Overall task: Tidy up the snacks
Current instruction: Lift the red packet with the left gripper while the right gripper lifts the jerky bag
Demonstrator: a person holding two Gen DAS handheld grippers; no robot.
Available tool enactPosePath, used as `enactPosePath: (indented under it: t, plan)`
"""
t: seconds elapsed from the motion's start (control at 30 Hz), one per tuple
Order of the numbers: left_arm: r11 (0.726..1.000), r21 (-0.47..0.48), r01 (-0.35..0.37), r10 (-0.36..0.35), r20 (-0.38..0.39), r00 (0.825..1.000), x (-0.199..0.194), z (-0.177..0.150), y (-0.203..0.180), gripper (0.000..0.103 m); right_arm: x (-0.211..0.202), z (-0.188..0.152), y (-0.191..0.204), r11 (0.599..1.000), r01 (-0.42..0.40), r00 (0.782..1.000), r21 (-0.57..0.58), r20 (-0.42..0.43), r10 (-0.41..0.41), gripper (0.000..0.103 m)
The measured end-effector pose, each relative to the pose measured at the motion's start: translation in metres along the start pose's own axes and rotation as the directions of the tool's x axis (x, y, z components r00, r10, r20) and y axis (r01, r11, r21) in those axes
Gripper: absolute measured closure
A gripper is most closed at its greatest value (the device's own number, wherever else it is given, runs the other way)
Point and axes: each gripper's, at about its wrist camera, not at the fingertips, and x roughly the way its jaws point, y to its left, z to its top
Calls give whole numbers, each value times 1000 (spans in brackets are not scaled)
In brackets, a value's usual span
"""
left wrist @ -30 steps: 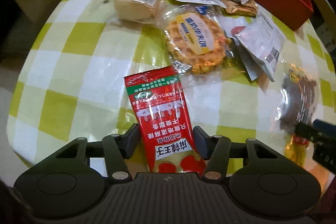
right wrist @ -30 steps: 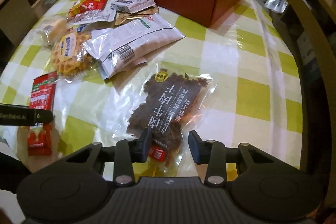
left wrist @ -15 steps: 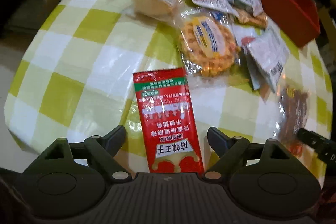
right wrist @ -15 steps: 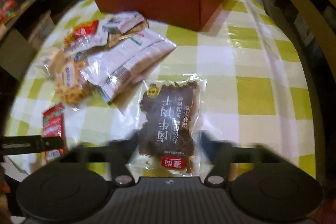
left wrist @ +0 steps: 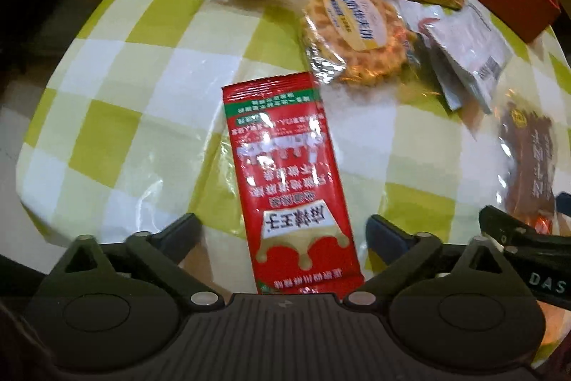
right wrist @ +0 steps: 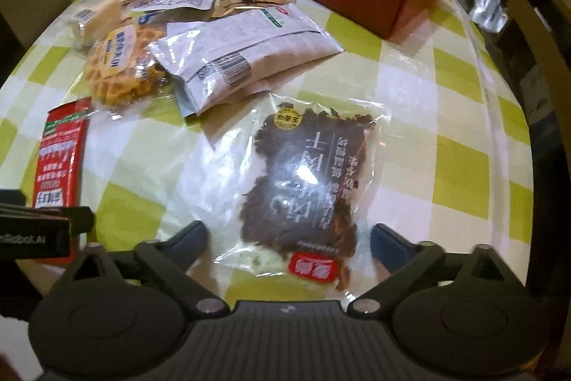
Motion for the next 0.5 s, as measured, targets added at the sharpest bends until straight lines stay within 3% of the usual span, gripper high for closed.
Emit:
enactPosePath:
  t: [0.07,0.13,0.27,0.5]
  plan:
    - [1000,27,4,-4,8,1000,-5,-2,-4,18,-4,-3,0,1000,-6,1000,-15,9,6,11]
    - [998,55,14,-15,15,1000,-11,-1,-11,36,-10,-4,-6,1000,-26,1000,8,13,26,20]
    - [998,50,32,-33,13,999,-14,5,-14,41,-18,-7,-20,997,-46,999,64,18,45,22]
    - [990,12,141,-141,14,990,-26,10,-5,45,-48,-12,-30,989,-95,993,115,74,87,23]
